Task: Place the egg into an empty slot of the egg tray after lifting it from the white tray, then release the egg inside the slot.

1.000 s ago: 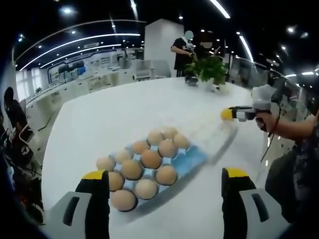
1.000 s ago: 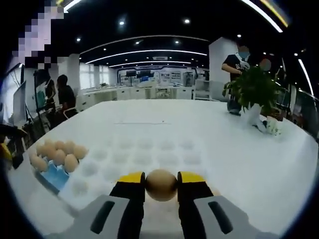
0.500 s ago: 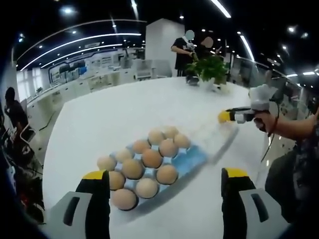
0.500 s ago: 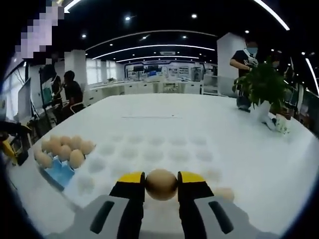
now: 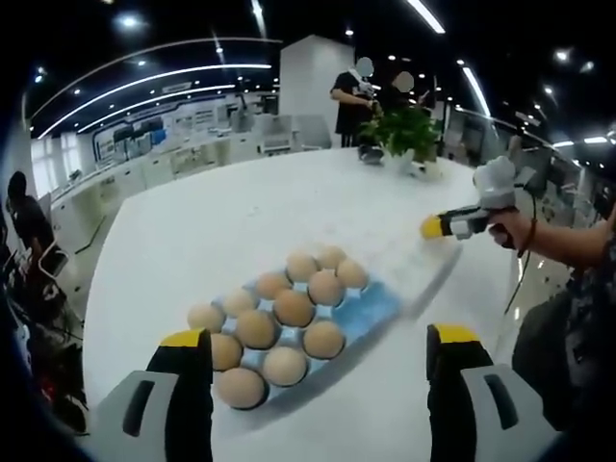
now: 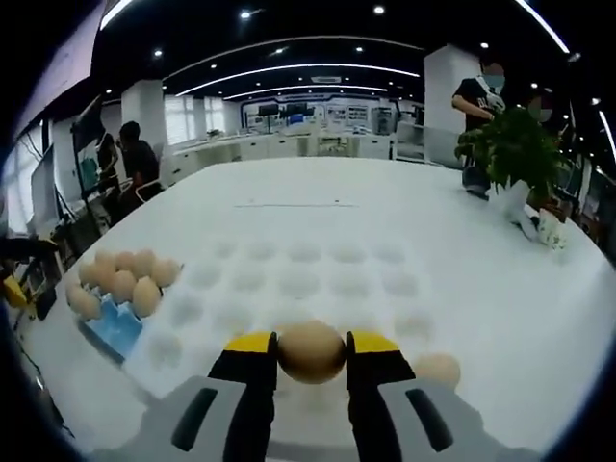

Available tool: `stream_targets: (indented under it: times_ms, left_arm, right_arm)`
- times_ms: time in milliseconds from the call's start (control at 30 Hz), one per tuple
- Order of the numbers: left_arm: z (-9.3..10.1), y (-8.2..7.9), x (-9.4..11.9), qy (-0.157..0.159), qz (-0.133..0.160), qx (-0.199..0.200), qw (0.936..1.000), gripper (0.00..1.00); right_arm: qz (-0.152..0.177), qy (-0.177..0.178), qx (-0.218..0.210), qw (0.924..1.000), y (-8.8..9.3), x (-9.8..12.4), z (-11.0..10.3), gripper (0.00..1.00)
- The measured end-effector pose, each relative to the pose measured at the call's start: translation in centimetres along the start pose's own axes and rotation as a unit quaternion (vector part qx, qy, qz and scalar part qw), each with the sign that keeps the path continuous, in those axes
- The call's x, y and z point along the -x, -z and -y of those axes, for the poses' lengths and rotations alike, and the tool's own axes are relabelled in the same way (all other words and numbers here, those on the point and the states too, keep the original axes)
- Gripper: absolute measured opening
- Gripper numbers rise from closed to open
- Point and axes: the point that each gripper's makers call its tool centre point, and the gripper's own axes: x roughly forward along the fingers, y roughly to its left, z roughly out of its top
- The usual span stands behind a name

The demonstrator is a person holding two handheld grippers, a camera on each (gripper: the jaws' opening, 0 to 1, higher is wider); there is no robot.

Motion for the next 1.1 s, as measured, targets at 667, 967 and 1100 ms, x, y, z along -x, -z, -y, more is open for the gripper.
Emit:
stream_targets:
  times_ms: [667,967,1100]
  left_arm:
    - [-0.2,0.7,0.3,-0.002,-0.005,-0.001,1.0000,0.93]
    - [0.1,0.8,0.3,0.002,-0.004,-0.001,1.0000,0.93]
    - [0.1,1.0,0.3,0.002,-0.008,-0.003,1.0000,0.93]
  right_arm:
    - [0.005,-0.023,-0.031,0.9992,-0.8,0.1,-2.3,0.28]
    - [0.003,-0.044,-0.026,0.9987,-1.5,-0.4,-4.6,0.28]
    - [0.001,-0.055,-0.027,0.9981,-1.5,-0.5,-5.6,0.28]
